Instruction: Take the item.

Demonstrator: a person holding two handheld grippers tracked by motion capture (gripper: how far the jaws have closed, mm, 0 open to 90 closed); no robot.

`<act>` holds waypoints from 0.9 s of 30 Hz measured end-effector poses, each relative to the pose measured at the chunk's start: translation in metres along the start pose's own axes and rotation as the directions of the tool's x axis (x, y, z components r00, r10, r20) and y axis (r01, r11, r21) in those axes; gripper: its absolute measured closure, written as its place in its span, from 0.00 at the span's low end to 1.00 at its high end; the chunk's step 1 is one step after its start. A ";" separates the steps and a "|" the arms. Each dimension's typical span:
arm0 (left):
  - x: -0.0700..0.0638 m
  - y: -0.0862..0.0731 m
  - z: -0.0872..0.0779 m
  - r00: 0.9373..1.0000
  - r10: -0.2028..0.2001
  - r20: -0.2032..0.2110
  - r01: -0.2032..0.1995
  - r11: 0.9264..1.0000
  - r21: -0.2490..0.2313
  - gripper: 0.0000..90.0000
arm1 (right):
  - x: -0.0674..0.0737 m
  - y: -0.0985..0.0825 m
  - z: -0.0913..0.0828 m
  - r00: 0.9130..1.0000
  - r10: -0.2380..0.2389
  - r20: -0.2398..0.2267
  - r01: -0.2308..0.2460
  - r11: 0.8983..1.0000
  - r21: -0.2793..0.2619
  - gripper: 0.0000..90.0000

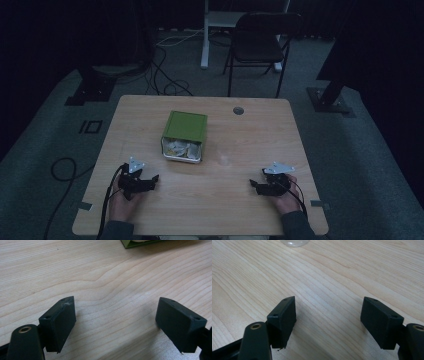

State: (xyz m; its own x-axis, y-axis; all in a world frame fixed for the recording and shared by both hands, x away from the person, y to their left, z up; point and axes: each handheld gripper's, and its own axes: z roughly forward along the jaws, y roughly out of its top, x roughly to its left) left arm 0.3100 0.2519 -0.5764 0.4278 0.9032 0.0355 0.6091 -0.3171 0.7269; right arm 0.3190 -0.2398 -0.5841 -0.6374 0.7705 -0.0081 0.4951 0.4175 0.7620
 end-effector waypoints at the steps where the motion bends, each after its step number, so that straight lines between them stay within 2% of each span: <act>1: 0.000 0.000 0.000 1.000 0.000 0.000 0.000 1.000 0.000 0.19 | 0.000 0.000 0.000 1.000 0.000 0.000 0.000 1.000 0.000 0.32; 13: -0.001 -0.001 -0.001 1.000 -0.003 -0.001 0.003 1.000 -0.001 0.20 | 0.000 0.000 0.000 1.000 0.000 0.000 0.000 1.000 0.000 0.31; 17: 0.002 -0.002 -0.004 1.000 -0.003 -0.002 0.003 1.000 -0.004 0.30 | 0.000 0.000 0.000 1.000 0.000 0.000 0.000 1.000 0.000 0.32; 27: -0.002 0.001 -0.008 1.000 -0.003 -0.001 0.003 1.000 0.025 0.40 | 0.000 0.000 0.000 1.000 0.000 0.000 0.000 1.000 0.000 0.32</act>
State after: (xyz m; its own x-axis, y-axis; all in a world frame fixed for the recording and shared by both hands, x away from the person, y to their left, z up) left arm 0.3047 0.2520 -0.5705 0.4254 0.9044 0.0341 0.6271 -0.3218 0.7094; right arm 0.3190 -0.2398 -0.5841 -0.6373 0.7706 -0.0076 0.4954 0.4172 0.7619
